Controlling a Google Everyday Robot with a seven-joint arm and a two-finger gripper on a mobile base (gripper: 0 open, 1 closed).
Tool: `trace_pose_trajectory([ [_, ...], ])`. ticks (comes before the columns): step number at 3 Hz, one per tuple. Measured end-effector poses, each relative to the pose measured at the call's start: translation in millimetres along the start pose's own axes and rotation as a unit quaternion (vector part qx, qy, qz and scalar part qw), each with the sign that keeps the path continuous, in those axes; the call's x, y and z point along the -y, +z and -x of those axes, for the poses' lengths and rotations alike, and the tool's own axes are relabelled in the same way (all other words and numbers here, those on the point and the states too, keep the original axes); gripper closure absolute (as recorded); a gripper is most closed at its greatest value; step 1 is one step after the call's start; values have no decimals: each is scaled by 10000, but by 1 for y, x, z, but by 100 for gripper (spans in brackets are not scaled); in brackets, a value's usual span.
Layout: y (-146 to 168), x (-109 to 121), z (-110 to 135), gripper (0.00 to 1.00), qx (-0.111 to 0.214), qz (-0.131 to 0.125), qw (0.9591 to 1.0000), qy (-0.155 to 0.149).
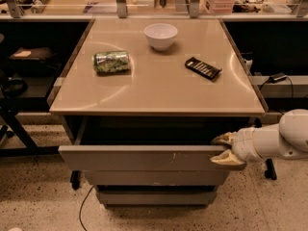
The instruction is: Open top drawer
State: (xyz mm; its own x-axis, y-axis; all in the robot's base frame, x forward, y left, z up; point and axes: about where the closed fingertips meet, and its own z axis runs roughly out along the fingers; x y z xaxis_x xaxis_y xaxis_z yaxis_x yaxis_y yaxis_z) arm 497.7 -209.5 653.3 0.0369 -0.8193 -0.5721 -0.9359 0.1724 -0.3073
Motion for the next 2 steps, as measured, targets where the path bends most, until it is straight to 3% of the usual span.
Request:
trace_pose_trajectory([
  [1,-6,-12,6,3,256,292,9992,-19],
  [2,-25,-48,6,9,559,842,9948,-105],
])
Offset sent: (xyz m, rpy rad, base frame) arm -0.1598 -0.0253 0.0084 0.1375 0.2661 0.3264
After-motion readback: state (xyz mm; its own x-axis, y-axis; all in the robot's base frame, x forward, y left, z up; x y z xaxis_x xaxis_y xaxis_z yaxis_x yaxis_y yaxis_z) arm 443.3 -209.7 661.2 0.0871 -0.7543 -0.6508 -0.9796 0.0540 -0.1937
